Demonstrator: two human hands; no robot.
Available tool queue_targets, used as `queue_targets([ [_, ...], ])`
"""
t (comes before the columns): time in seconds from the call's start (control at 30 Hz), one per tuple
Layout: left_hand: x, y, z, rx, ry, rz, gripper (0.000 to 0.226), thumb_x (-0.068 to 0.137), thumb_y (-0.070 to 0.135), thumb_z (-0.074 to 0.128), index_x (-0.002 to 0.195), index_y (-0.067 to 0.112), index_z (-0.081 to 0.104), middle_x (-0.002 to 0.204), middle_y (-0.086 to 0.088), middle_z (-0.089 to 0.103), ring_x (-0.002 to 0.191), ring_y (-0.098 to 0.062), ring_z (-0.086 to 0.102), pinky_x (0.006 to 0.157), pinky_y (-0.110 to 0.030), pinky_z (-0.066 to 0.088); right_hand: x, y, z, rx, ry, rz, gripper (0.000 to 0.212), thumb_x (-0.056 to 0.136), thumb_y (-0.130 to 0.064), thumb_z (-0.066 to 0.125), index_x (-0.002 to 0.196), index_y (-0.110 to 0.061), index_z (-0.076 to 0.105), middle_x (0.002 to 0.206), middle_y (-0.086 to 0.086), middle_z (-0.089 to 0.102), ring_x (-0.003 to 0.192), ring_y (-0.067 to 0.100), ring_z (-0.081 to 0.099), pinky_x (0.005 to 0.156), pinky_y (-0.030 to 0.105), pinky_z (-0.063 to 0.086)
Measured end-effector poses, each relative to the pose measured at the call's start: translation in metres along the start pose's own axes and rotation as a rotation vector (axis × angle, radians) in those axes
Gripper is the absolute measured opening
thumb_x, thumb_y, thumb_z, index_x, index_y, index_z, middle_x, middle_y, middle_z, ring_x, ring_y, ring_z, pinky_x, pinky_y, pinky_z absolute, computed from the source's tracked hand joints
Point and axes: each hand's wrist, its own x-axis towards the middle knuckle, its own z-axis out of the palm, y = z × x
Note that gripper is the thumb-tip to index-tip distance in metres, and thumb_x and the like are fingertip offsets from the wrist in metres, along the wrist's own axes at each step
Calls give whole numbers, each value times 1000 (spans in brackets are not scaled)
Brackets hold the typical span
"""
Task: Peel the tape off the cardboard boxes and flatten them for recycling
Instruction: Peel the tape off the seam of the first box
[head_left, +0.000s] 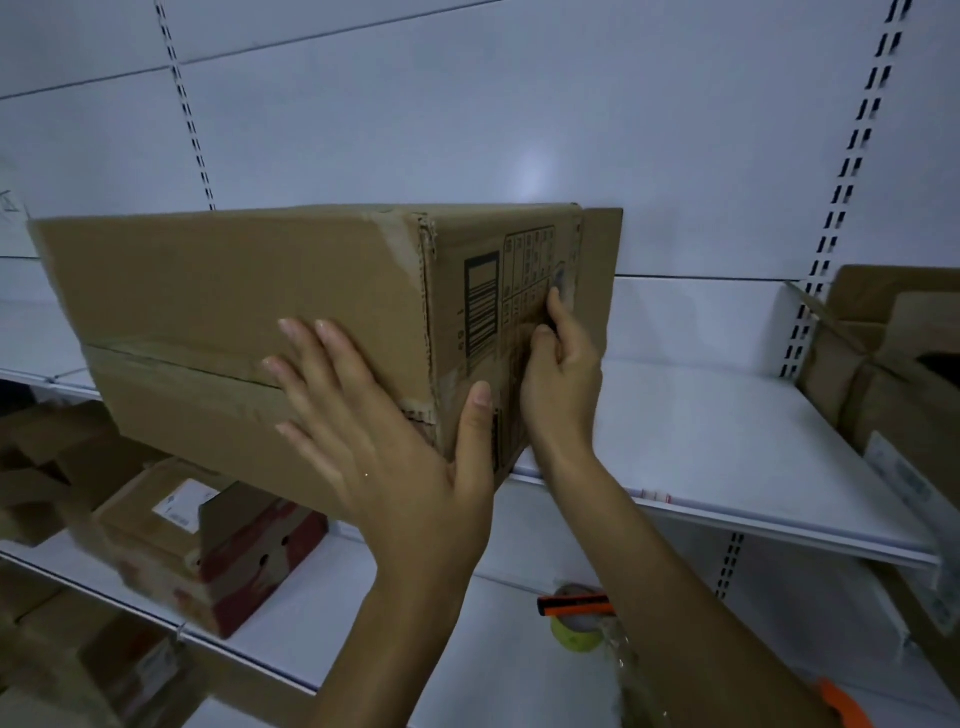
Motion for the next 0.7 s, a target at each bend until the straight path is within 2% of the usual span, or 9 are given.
queue_targets([
  [0.17, -1, -2, 1, 18, 0, 1, 92, 88, 47, 55, 151, 6, 3, 160, -13, 0, 147, -30, -6, 116, -52, -4, 7, 0, -3, 107, 98, 68, 26, 95, -10, 53, 117, -18, 64, 119, 2, 63, 108, 11, 59, 98, 31, 49],
  [0.3, -1, -2, 0, 12, -4, 8, 90, 88, 50, 52, 151, 8, 3, 160, -12, 0, 147, -30, -6, 116, -51, -5, 32, -7, -12, 169, 24, 201, 14, 90, -7, 60, 99, -17, 64, 110, 10, 66, 104, 22, 62, 94, 36, 51],
  [0.4, -1, -3, 0, 14, -9, 8, 90, 89, 50, 51, 151, 8, 2, 160, -12, -1, 147, -30, -7, 115, -51, -5, 39, -9, -15, 151, 21, 184, 14, 87, -6, 63, 89, -20, 66, 103, 9, 68, 96, 19, 64, 86, 29, 52],
  [0.47, -1, -2, 0, 14, -13, 5, 90, 89, 49, 52, 151, 9, 1, 160, -10, -2, 147, -29, -8, 115, -52, -5, 36, -7, -13, 155, 39, 145, 17, 88, -3, 61, 86, -19, 65, 98, 9, 67, 90, 16, 63, 82, 26, 53],
  [0.57, -1, 0, 0, 19, -19, 0, 90, 89, 49, 52, 151, 9, 0, 160, -10, -3, 147, -29, -8, 115, -52, -5, 30, -5, -11, 167, 49, 115, 19, 88, -2, 58, 86, -19, 64, 97, 9, 66, 90, 18, 62, 81, 28, 53],
  [0.7, 0, 0, 0, 27, -20, -11, 90, 90, 49, 53, 151, 7, 1, 160, -13, -1, 147, -31, -7, 114, -53, -5, 27, -3, -11, 156, 31, 86, 15, 89, -1, 56, 93, -14, 63, 97, 6, 64, 90, 14, 60, 77, 19, 52],
])
